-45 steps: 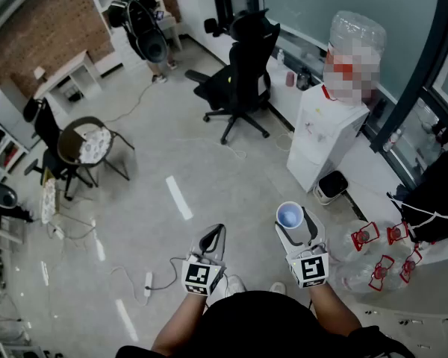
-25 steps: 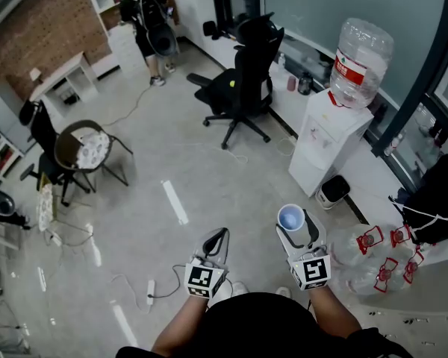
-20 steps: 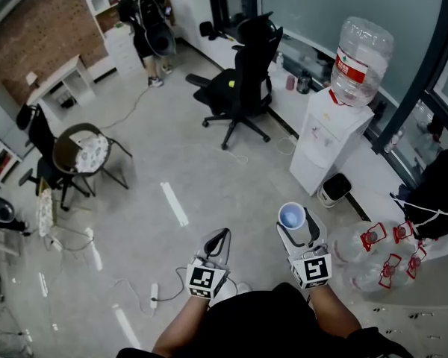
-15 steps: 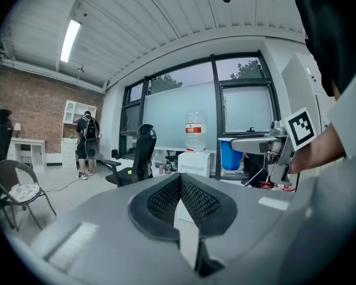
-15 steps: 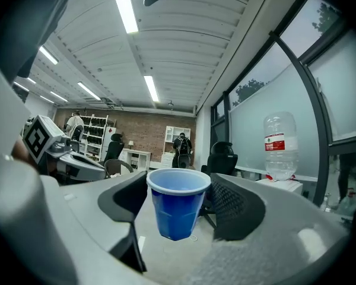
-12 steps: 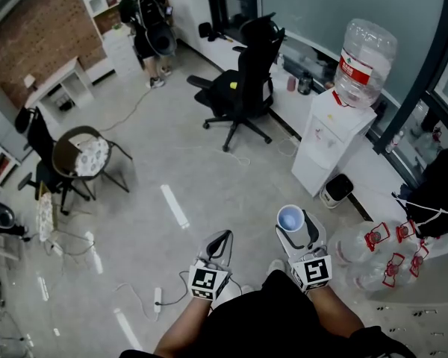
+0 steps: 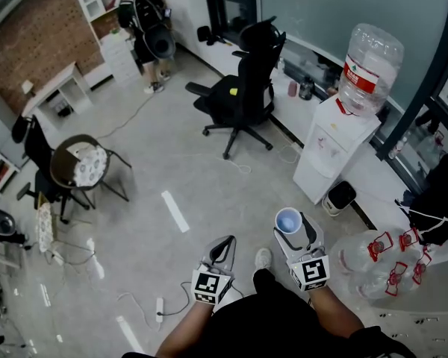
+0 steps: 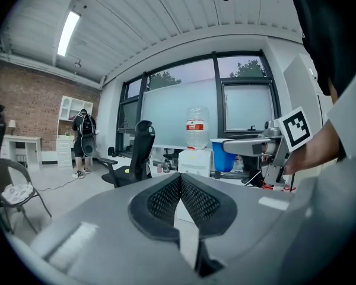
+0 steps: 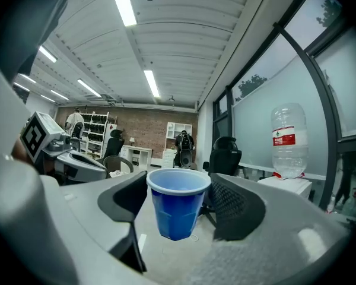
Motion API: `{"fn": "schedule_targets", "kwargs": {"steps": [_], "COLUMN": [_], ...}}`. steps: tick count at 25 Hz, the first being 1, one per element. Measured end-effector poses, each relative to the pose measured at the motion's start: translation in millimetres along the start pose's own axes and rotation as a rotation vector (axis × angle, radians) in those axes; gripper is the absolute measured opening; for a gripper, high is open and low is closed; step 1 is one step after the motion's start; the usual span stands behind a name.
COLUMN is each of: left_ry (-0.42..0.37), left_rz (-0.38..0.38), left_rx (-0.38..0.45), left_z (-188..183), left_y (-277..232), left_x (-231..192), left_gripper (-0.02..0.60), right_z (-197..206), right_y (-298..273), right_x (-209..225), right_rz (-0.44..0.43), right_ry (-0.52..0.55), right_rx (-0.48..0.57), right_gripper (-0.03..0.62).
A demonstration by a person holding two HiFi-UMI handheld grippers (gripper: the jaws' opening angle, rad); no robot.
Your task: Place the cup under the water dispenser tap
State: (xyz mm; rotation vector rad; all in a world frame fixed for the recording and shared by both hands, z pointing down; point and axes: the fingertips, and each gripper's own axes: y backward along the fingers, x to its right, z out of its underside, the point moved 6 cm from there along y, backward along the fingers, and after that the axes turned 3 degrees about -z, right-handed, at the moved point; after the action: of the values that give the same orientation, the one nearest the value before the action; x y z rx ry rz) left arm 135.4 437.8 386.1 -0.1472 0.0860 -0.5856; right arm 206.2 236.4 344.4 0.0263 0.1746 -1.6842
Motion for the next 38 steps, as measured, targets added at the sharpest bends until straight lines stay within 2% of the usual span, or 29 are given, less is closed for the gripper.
{"fn": "schedule_targets", "kwargs": {"steps": [13, 27, 34, 38], "left_ry": [-0.021, -0.051, -0.058, -0.062], "left_rz": [-0.020, 0.021, 0.017, 0.042], "left_rx": [-0.025, -0.036, -0.012, -0.012], "left_z": [-23.8, -46.0, -61.2, -66.1], "left_y": [-104.0, -216.0, -252.8, -272.8], "left_x": [-66.5, -84.5, -93.7, -97.3], "left_gripper": [0.016, 0.016, 0.017, 0.015], "right_z": [3.2, 7.8, 2.1, 1.7], "right_y": [-84.0, -148.2, -158.6, -165.4], "right_x": [74.1, 164.9, 199.5, 215.2], "right_rz": [0.028, 0.070, 0.124, 0.160], "right_ry": [-0.018, -0.032, -0.026, -0.035], "right_rx": [0.002, 0.022, 0.066, 0.074], "right_gripper": [0.331, 0.331, 0.331, 0.331]}}
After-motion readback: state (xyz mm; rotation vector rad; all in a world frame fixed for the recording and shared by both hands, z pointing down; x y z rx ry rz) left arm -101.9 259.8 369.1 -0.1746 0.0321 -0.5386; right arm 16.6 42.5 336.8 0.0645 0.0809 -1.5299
